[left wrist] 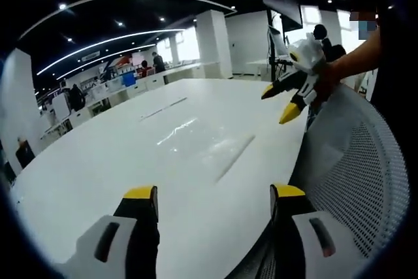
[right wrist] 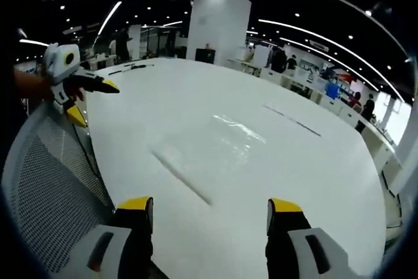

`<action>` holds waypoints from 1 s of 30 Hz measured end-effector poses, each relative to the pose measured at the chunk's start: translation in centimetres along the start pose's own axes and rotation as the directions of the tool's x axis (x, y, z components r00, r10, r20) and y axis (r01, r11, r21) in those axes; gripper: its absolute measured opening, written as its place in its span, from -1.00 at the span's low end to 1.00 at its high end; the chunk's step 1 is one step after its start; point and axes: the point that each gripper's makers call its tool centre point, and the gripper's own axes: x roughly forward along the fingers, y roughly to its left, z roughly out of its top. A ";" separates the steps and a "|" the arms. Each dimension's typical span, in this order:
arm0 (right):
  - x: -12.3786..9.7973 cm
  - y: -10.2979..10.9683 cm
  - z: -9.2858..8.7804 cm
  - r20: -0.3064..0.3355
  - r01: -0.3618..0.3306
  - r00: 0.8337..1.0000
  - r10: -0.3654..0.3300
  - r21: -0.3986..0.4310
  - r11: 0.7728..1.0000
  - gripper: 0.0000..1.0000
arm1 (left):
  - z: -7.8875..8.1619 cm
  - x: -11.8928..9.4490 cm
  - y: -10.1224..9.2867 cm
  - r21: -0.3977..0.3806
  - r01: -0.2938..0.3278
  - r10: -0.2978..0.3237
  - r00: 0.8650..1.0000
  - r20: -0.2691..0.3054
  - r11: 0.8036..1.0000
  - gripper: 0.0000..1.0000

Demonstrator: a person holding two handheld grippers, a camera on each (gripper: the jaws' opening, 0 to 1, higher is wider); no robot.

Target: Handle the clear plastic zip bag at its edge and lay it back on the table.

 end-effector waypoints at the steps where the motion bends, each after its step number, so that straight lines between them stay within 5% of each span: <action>1: -0.2 -0.1 -0.3 0.001 0.003 1.000 -0.003 0.003 1.000 0.51 | 0.0 0.0 0.0 -0.002 0.000 0.000 1.000 0.002 1.000 0.40; 11: -2.6 -0.1 -2.6 0.013 0.043 0.999 -0.044 0.060 0.997 0.72 | -0.1 0.0 -0.1 -0.013 0.004 -0.004 1.000 0.001 1.000 0.43; 30: -3.3 -0.9 -1.8 0.080 0.120 0.989 -0.125 0.074 0.990 0.74 | -1.3 0.2 0.0 -0.013 0.006 -0.006 0.999 -0.035 1.000 0.64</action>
